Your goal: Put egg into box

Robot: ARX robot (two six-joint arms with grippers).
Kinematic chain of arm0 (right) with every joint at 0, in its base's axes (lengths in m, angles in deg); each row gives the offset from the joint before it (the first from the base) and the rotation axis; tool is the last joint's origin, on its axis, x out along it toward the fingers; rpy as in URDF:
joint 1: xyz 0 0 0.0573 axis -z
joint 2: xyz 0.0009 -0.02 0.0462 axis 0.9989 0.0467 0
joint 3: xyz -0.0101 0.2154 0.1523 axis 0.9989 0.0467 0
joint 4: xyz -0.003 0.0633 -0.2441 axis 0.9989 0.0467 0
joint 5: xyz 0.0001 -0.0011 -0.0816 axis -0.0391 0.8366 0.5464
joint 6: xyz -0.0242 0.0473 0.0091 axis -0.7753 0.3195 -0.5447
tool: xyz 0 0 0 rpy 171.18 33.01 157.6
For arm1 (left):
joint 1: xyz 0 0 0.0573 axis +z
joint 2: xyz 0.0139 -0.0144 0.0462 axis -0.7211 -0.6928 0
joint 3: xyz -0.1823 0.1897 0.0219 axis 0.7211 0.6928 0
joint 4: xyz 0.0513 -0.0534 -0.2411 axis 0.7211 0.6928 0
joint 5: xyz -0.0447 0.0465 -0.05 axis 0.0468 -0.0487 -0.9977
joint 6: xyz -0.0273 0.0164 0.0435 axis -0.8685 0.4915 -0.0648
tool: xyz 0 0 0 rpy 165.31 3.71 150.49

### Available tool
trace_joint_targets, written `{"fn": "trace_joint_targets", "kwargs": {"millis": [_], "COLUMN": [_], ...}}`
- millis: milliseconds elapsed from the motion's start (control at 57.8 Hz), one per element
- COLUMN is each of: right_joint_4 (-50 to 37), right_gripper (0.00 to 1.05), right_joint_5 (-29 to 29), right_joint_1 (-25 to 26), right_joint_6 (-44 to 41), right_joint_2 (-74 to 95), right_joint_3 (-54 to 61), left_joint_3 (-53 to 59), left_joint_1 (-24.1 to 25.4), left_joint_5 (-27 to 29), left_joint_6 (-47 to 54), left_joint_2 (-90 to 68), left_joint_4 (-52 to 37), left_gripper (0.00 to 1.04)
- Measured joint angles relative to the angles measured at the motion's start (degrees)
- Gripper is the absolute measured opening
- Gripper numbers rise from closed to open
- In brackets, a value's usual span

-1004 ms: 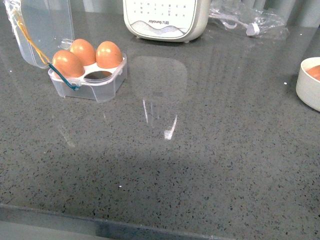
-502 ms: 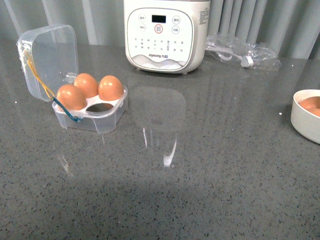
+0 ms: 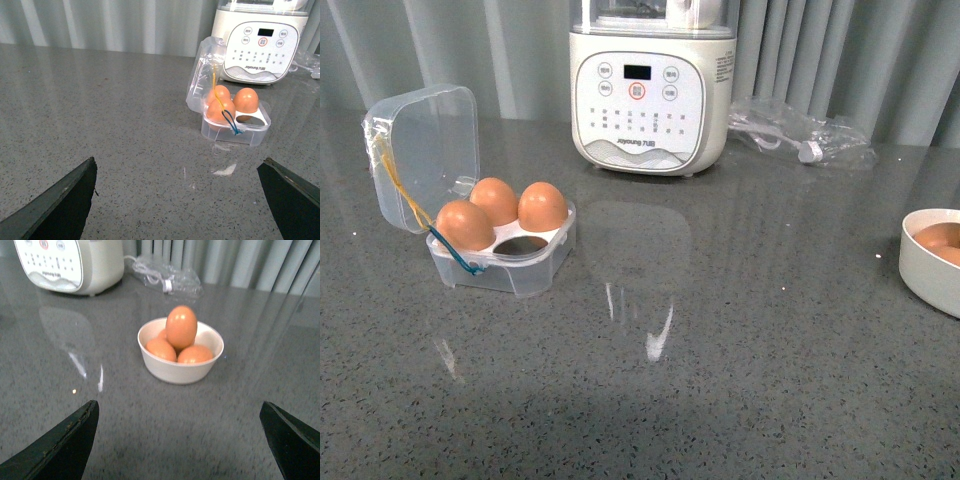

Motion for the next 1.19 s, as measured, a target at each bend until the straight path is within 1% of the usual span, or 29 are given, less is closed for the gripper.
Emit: {"fn": "trace_joint_targets", "kwargs": {"millis": [139, 225, 260, 364, 433, 571, 623, 831, 1195], "right_joint_4": [-10.75, -18.45, -19.65, -18.51, -17.31, -14.43, -11.91, -8.87, -11.98], "right_gripper": [0.97, 0.97, 0.97, 0.97, 0.97, 0.97, 0.97, 0.97, 0.97], "right_joint_5": [1.6, 2.45, 2.25, 0.94, 1.9, 2.56, 2.34, 1.4, -0.72], "right_joint_1": [-1.4, -2.91, -3.17, -3.41, -3.37, -3.02, -2.67, -1.31, 1.09], "right_joint_6": [-1.57, -2.71, -2.78, -1.38, -0.68, 0.17, 1.11, 3.37, 5.14], "right_joint_2": [10.56, 22.36, 26.6, 40.65, 48.59, 55.67, 57.96, 64.15, 71.1], "right_joint_3": [-6.12, -11.1, -12.98, -20.79, -26.8, -32.72, -34.64, -37.11, -37.79], "left_joint_3": [0.0, 0.0, 0.0, 0.0, 0.0, 0.0, 0.0, 0.0, 0.0], "left_joint_1": [0.0, 0.0, 0.0, 0.0, 0.0, 0.0, 0.0, 0.0, 0.0], "left_joint_5": [0.02, 0.02, 0.04, 0.02, 0.02, 0.02, 0.02, 0.02, 0.02], "left_joint_6": [0.0, 0.0, 0.0, 0.0, 0.0, 0.0, 0.0, 0.0, 0.0], "left_joint_2": [0.02, 0.02, 0.02, 0.02, 0.02, 0.02, 0.02, 0.02, 0.02], "left_joint_4": [0.0, 0.0, 0.0, 0.0, 0.0, 0.0, 0.0, 0.0, 0.0], "left_gripper": [0.98, 0.98, 0.98, 0.98, 0.98, 0.98, 0.98, 0.98, 0.98]}}
